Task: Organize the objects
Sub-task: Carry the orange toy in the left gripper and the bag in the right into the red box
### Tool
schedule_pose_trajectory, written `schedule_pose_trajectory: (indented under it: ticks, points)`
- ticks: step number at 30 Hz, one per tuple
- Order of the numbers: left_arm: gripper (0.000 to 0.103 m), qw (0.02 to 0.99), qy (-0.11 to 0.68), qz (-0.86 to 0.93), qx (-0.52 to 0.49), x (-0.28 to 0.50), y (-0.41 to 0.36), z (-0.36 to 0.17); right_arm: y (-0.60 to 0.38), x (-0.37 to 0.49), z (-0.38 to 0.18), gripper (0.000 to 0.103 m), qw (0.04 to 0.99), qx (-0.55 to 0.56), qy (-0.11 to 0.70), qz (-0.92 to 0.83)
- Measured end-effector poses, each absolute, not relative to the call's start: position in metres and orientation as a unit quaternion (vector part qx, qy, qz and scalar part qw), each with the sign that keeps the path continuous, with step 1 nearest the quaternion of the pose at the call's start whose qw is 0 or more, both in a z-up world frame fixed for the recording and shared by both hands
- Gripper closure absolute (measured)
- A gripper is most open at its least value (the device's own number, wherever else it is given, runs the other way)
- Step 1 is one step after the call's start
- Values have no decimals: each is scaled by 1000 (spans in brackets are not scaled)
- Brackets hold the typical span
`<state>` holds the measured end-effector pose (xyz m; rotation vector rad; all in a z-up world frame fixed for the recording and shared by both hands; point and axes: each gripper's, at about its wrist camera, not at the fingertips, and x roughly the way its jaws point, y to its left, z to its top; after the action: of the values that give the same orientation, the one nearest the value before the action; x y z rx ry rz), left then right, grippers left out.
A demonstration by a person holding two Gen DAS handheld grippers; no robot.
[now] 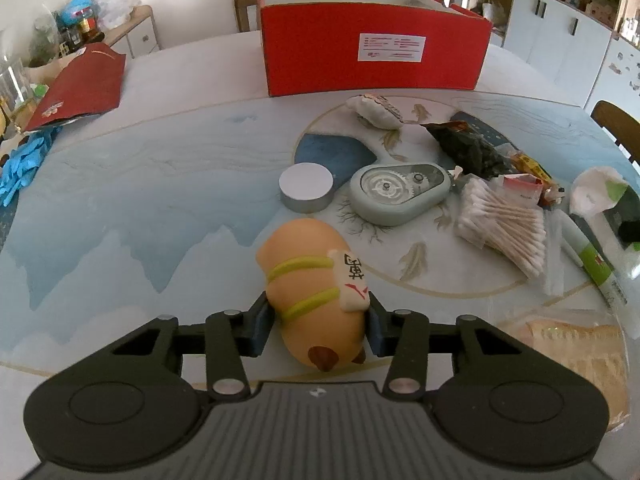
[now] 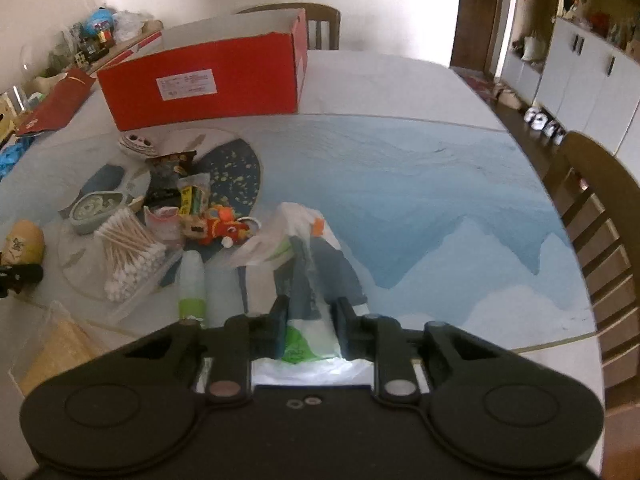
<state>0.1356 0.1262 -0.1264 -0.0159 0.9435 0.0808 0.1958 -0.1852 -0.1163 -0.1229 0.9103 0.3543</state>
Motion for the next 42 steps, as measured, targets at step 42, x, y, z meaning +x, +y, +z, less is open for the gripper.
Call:
schedule_pose_trajectory:
  ticks: [42]
  points:
    - [60, 922, 377, -72, 40, 276, 123, 42, -85, 293, 56, 84, 911, -15, 339, 233]
